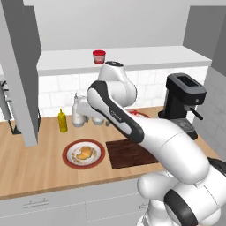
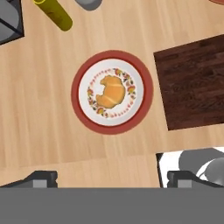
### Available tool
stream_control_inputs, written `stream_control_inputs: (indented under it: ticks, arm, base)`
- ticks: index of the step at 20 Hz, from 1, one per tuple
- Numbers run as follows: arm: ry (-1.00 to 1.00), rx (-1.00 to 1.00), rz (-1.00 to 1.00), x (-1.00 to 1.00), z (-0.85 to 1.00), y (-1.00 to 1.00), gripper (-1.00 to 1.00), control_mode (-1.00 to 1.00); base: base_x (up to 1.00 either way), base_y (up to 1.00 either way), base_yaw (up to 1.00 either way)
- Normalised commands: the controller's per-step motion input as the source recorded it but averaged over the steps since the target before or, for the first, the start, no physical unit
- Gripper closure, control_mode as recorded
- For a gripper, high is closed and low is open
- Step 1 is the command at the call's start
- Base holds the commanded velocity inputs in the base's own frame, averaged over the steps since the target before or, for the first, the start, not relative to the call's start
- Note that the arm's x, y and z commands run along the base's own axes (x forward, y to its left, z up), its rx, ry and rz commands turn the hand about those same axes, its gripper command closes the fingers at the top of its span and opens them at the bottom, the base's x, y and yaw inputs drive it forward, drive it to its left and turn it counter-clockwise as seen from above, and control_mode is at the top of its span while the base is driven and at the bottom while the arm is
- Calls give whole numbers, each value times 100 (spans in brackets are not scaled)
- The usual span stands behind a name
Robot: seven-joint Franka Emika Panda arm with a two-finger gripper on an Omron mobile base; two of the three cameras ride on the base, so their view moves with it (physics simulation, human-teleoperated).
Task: From the different types of pastries on the counter, select a croissant and place it on the cutting board. Then retrieve a jar of jam from the cabinet and place it alongside the croissant on the cutting board.
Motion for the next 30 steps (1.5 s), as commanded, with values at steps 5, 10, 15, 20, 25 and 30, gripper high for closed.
stream_control_inputs:
  ticks: [5,10,15,20,25,30]
  arm:
    - [0,0,0,41,-38,2,-100,-100]
    - [0,0,-6,31,-32,21,-100,-100]
    - [0,0,-2,25,-29,30,-100,-100]
    - [0,0,-7,10,-34,3,-100,-100]
    - [0,0,-13,10,-29,0,-100,-100]
    - [0,0,-12,1,-31,0,-100,-100]
  base:
    - [0,0,0]
    - [0,0,0]
    - [0,0,0]
    - [0,0,0]
    - [0,0,0]
    - [0,0,0]
